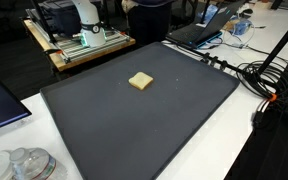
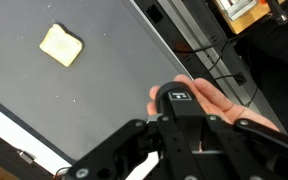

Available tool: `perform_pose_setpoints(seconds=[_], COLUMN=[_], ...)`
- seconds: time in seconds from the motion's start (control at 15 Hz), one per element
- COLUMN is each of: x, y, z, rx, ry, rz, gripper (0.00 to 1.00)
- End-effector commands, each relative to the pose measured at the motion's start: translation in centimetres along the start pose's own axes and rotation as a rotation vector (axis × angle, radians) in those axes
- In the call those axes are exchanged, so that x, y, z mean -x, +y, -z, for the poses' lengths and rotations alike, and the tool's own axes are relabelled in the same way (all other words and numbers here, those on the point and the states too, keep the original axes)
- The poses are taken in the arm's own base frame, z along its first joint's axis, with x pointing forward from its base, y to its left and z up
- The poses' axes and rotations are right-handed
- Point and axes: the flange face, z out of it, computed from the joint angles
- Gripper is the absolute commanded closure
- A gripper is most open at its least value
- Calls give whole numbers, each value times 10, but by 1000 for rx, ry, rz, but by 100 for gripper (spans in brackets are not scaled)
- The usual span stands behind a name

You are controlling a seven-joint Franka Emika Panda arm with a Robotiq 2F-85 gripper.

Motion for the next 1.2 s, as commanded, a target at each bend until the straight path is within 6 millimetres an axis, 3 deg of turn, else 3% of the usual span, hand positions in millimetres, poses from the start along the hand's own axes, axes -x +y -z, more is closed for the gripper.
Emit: perform_pose_setpoints(seconds=[0.0,0.4,0.6,0.73,0.8,0.87,0.93,1.13], x=[-4,10,1,-19,-33,-3,-9,-10], y=[3,5,55,83,87,68,75,75], z=[4,-1,11,21,25,17,19,13], rx=[12,-35,-52,-64,-62,-41,-46,-51], ry=[-9,-44,-74,-36,-20,-19,-22,-35], rz=[20,-135,-319,-347,-321,-321,-325,-322], gripper=[92,93,95,94,93,94,79,79])
